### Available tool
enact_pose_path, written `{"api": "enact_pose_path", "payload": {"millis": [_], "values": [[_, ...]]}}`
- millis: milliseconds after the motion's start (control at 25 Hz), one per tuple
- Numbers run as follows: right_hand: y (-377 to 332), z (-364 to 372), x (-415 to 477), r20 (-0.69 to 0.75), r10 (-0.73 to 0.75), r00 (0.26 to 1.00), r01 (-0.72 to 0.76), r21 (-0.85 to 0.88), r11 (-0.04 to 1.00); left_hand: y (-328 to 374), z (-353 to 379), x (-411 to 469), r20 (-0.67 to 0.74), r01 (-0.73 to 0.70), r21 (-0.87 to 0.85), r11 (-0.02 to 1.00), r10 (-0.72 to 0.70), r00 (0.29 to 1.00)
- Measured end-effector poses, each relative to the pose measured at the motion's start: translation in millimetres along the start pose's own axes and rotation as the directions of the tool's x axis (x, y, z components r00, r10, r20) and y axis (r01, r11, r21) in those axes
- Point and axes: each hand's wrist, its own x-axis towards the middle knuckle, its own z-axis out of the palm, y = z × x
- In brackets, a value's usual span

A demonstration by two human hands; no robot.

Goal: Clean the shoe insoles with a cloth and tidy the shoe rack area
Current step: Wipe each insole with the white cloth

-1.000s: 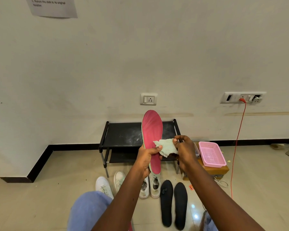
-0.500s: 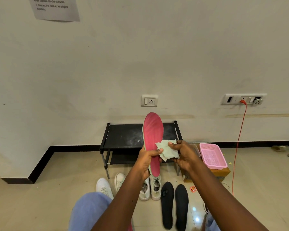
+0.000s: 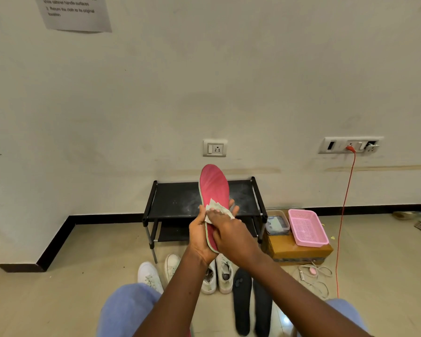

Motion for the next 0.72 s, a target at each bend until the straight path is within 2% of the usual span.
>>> {"api": "enact_pose_path", "payload": {"millis": [80, 200, 280, 480, 600, 720], "values": [[7, 9, -7, 0.026, -0.061, 0.998, 0.061, -0.017, 0.998, 3, -4, 3, -0.023, -0.037, -0.064, 0.997, 0.036, 0.999], [19, 22, -20, -0.156, -0.285, 0.946, 0.295, 0.042, 0.955, 8, -8, 9, -0.042, -0.030, -0.180, 0.983, 0.023, 0.999], [29, 26, -23, -0.229, -0.358, 0.905, 0.375, 0.031, 0.927, 9, -6, 10, -0.038, -0.016, -0.213, 0.977, 0.008, 0.999], [33, 20, -17, -0.108, -0.511, 0.853, 0.483, -0.209, 0.850, 9, -7, 6, -0.066, 0.039, -0.131, 0.991, -0.048, 0.997], [30, 10, 2, -0.058, -0.504, 0.862, 0.469, -0.290, 0.834, 8, -5, 3, -0.114, 0.026, -0.111, 0.993, -0.039, 0.993], [20, -3, 27, -0.031, -0.376, 0.926, 0.343, -0.347, 0.873, 2, 4, -2, -0.099, 0.000, -0.128, 0.992, -0.012, 0.995]]}}
